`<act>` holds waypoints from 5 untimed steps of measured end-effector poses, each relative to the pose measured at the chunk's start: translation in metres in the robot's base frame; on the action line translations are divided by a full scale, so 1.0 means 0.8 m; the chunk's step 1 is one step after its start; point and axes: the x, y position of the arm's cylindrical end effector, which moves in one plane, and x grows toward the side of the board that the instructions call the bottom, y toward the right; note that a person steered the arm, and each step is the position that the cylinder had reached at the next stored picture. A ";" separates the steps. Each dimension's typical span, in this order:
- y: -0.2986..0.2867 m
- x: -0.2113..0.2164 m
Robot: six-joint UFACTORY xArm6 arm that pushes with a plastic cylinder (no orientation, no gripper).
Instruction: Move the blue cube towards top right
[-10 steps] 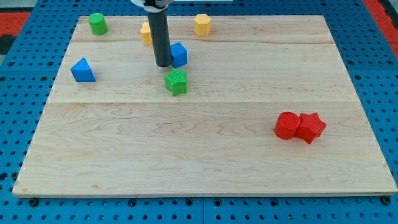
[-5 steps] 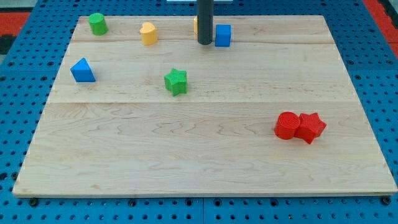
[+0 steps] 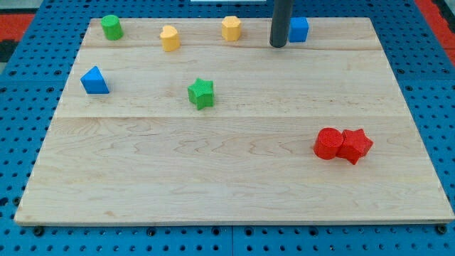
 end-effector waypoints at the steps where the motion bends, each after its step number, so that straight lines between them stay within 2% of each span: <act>1: 0.013 -0.029; 3: 0.068 -0.032; 5: 0.091 -0.033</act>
